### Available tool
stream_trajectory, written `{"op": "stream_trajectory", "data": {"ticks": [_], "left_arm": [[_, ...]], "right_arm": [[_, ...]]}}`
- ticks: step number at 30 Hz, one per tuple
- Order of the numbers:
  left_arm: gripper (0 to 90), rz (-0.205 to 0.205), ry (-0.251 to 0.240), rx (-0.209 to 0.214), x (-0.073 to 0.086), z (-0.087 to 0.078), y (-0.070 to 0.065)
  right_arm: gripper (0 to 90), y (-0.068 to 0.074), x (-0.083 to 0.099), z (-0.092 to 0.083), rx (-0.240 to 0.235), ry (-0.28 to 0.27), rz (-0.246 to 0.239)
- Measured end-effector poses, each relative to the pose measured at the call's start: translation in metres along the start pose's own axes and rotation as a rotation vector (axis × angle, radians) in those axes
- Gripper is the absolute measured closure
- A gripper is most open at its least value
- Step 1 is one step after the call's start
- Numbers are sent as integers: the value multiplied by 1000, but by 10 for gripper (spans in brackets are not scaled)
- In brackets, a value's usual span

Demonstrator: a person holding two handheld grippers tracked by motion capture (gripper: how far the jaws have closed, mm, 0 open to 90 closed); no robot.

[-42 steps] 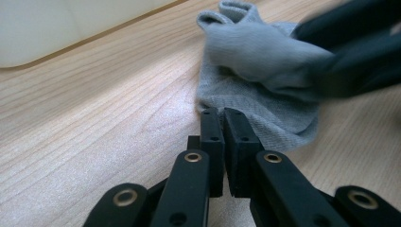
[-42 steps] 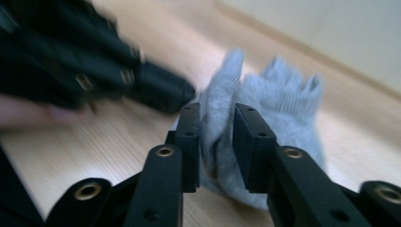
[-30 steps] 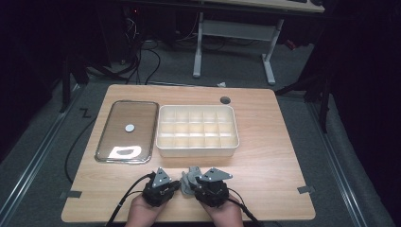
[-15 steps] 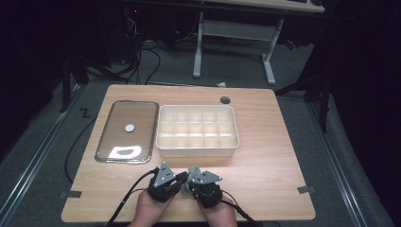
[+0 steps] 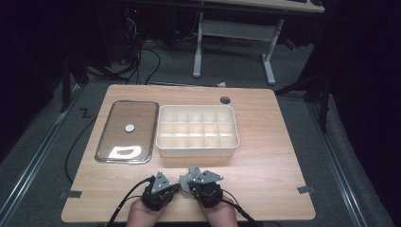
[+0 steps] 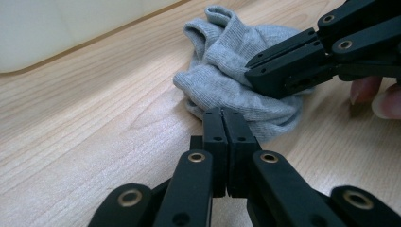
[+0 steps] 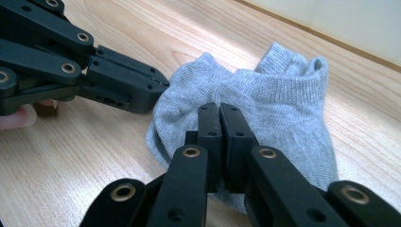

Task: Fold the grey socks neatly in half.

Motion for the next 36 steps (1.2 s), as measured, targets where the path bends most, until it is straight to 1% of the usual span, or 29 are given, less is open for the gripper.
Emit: {"op": "stream_trajectory", "data": {"ticks": [2, 3, 5, 7, 8, 9, 10, 11, 12, 14, 15, 17, 18, 19, 20, 21, 22, 23, 24, 25, 26, 28, 30, 31, 32, 33, 36], "left_arm": [[890, -11, -9, 9, -1, -1, 0], [890, -10, -7, 22, -2, 0, -1], [891, 0, -2, 24, -2, 2, -3], [891, 8, 10, 25, -2, 4, -4], [891, 13, 14, 26, -3, 5, -5], [891, 13, 19, 26, -3, 6, -5], [891, 17, 23, 24, -3, 7, -6], [891, 22, 28, 24, -3, 7, -7], [891, 24, 30, 24, -3, 7, -7], [891, 20, 30, 26, -3, 7, -6], [890, 11, 30, 31, -3, 7, -5], [889, -8, 29, 33, -2, 6, -3], [885, -8, 29, 33, -2, 6, -3], [885, -17, 27, 28, -1, 5, -1], [865, -25, 24, 18, 0, 3, 2], [857, -48, -1, 1, 0, -2, 8], [859, -48, -1, 1, 0, -2, 8], [865, -61, -33, -10, -2, -7, 12], [865, -63, -51, -17, -5, -10, 13], [876, -54, -77, -17, -10, -12, 14], [889, -43, -89, -9, -14, -13, 12], [894, -38, -95, 9, -20, -8, 8], [900, -40, -81, 38, -23, 2, 4], [900, -39, -79, 62, -24, 7, 1], [900, -37, -85, 62, -24, 9, 0], [900, -33, -87, 62, -24, 10, 1], [900, -53, -63, 66, -21, 14, 7]], "right_arm": [[886, 0, -1, -1, -1, 3, 0], [886, 0, -2, -2, 1, 3, 0], [886, 1, -11, -9, 2, -28, -5], [886, 2, -14, -12, 0, -38, -2], [887, 4, -20, -16, -3, -64, -9], [887, 5, -24, -19, -11, -81, -10], [886, 8, -26, -21, -30, -94, -4], [887, 12, -26, -20, -62, -97, 9], [887, 12, -26, -20, -62, -97, 9], [886, 12, -19, -14, -58, -74, 7], [886, 11, -14, -10, -64, -54, 19], [886, 9, -3, -1, -74, -38, 29], [886, 9, -3, -1, -74, -38, 29], [887, 9, -1, 0, -76, -36, 29], [887, 10, 1, 3, -73, -39, 27], [888, 10, 2, 3, -73, -49, 29], [888, 10, 2, 3, -73, -49, 29], [888, 10, 2, 3, -71, -53, 27], [888, 10, 2, 3, -71, -53, 27], [888, 10, 2, 3, -70, -54, 24], [888, 11, 3, 3, -65, -55, 21], [888, 11, 3, 4, -63, -57, 13], [888, 12, 3, 4, -55, -59, 1], [888, 12, 3, 3, -51, -58, -5], [887, 13, 2, 4, -46, -56, -20], [887, 13, 2, 4, -45, -53, -22], [886, 13, 3, 3, -49, -62, -18]]}}
Point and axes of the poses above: each handheld gripper's, and its own axes: z roughly forward along the jaws, x roughly out of its underside, y roughly to its left, the point moved 5 cm from there along z, roughly forward along the jaws
